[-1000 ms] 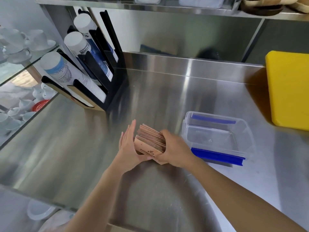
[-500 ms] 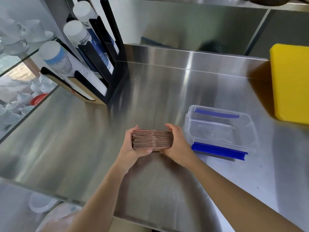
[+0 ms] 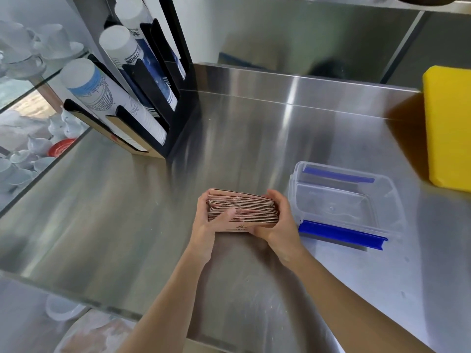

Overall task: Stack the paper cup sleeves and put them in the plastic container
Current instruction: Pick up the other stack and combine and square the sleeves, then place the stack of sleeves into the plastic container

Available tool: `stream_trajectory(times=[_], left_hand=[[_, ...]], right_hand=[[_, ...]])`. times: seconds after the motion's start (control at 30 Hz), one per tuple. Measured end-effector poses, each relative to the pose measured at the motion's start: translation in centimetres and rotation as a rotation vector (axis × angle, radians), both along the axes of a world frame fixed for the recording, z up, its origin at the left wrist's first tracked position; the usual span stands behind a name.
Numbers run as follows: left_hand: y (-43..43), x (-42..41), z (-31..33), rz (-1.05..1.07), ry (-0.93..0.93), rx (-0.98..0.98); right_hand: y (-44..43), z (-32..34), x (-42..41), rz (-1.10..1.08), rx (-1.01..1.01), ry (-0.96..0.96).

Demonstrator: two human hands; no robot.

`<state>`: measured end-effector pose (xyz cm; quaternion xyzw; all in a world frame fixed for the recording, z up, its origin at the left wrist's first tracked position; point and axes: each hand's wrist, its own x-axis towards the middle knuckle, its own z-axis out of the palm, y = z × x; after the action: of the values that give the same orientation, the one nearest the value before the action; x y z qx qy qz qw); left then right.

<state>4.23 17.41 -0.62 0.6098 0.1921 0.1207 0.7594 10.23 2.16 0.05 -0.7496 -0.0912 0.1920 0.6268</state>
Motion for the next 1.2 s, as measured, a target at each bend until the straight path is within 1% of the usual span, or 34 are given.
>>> stream_trajectory(times=[0.07,0.1,0.23,0.33,0.4,0.47,0.53,0.6,0.7,0.8,0.87,0.97,1.07,1.2], left_hand=[[0.1,0.0,-0.6,0.012,-0.009,-0.086],[0.2,0.1,-0.7,0.005,-0.005,-0.092],[0.3,0.3,-0.9,-0.051,0.001,-0.082],[0.5,0.2,-1.2,-0.060,-0.001,-0.054],[0.9,-0.1,-1.4,-0.148,0.043,0.036],[2.0,-0.2,-1.2,-0.278,0.097,0.187],[2.9,-0.2,-1.1,-0.359,0.148,0.343],[3.1,-0.2,-1.2,-0.360,0.149,0.429],[2.8,-0.3,-1.4,-0.286,0.146,0.466],[2.5,-0.3,-0.9,-0.215,0.126,0.389],[2.5,-0.2,-0.3,-0.156,0.108,0.263],[2.6,0.0,1.3,-0.085,0.059,0.090],[2.4,0.8,3.7,-0.049,0.037,0.062],[1.2,2.5,6.7,-0.066,0.027,0.085]], right_hand=[[0.2,-0.1,0.0,0.009,0.014,0.039],[0.2,-0.1,0.0,0.012,0.027,0.054],[0.1,-0.1,0.2,-0.005,0.057,0.046],[0.0,0.0,0.4,0.013,0.040,0.026],[-0.2,-0.4,0.3,0.004,0.018,0.055],[-0.3,-0.5,0.5,0.006,-0.007,0.057],[-0.3,-0.5,0.7,0.031,-0.025,0.077],[-0.3,-0.4,0.9,0.058,-0.010,0.096],[-0.2,-0.2,0.9,0.078,0.017,0.126],[-0.1,0.1,0.8,0.037,0.064,0.140],[0.1,0.6,1.0,-0.001,0.103,0.132],[0.4,1.9,1.7,0.011,0.169,0.107],[0.1,3.6,2.6,0.022,0.208,0.070],[-1.5,6.3,3.7,-0.040,0.218,0.005]])
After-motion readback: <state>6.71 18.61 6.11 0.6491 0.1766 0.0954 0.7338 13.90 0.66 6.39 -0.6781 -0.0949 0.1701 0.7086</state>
